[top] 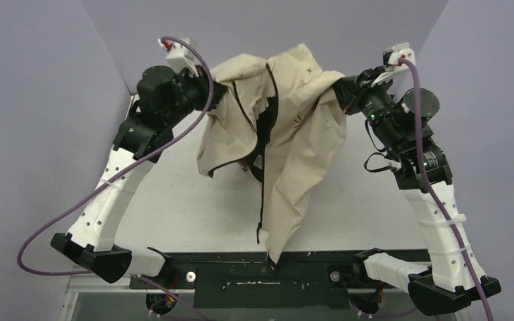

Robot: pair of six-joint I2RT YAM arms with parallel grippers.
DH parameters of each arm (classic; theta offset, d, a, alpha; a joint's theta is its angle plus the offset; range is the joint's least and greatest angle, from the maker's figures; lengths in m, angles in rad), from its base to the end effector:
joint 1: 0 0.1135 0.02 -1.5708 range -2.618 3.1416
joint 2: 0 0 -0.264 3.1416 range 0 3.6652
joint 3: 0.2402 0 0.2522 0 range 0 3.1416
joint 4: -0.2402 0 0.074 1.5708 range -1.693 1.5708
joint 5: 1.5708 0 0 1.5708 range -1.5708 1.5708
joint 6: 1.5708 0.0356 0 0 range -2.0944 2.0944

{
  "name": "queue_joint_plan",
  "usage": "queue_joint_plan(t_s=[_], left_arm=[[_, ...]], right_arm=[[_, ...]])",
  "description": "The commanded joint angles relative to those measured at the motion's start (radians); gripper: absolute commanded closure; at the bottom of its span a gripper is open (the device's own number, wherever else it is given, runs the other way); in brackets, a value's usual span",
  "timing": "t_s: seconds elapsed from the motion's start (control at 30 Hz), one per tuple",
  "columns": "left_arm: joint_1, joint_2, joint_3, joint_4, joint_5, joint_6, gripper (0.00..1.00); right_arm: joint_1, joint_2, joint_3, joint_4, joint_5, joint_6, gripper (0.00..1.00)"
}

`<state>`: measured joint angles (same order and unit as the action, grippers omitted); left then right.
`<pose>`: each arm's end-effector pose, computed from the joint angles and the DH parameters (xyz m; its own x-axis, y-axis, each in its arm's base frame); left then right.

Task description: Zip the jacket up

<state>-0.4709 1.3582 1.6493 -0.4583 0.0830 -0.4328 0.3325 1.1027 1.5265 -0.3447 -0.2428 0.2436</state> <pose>0.2568 -0.1341 0.4811 -0.3548 -0.2884 -0.8894 0.4144 0.8042 -0.4261 0.1935 0.0759 0.5131 -0.0586 0.2275 -0.9720 -0.5453 0.8083 0.2220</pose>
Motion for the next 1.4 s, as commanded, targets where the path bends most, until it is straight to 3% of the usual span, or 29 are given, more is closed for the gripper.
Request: queue_joint_plan(t_s=[0.0,0.1,0.3,0.53,0.73,0.93,1.2,1.27,1.37], left_arm=[[0.006,0.011,0.303,-0.096,-0.109,0.022,1.0],[0.006,0.024,0.423,-0.113,-0.118,-0.002,1.0],[0.006,-0.029,0.488,-0.091,-0.208,-0.051,1.0],[0.006,-0.13,0.5,-0.09,-0.284,-0.121,1.0],[0.005,-0.2,0.5,-0.201,-0.32,-0.245,1.0],[0.006,-0.222,0.262,-0.192,-0.393,-0.302,1.0],[-0.023,-0.126,-0.29,0.217,-0.421,-0.357,1.0],[-0.052,-0.064,-0.349,0.328,-0.487,-0.359,1.0],[-0.092,0.072,-0.297,0.383,-0.556,-0.36,1.0]], right_arm=[[-0.007,0.028,0.191,0.144,-0.035,-0.015,1.0],[-0.007,0.057,0.296,0.123,-0.067,-0.022,1.0],[-0.007,0.11,0.478,0.051,-0.174,-0.032,1.0],[-0.008,0.079,0.511,0.039,-0.278,0.047,1.0],[-0.008,0.023,0.469,-0.017,-0.317,0.159,1.0],[-0.008,0.034,0.27,-0.071,-0.229,0.165,1.0],[-0.01,0.176,-0.152,0.222,-0.119,0.122,1.0],[-0.011,0.246,-0.202,0.313,-0.08,0.107,1.0],[-0.019,0.361,-0.206,0.402,-0.048,0.1,1.0]])
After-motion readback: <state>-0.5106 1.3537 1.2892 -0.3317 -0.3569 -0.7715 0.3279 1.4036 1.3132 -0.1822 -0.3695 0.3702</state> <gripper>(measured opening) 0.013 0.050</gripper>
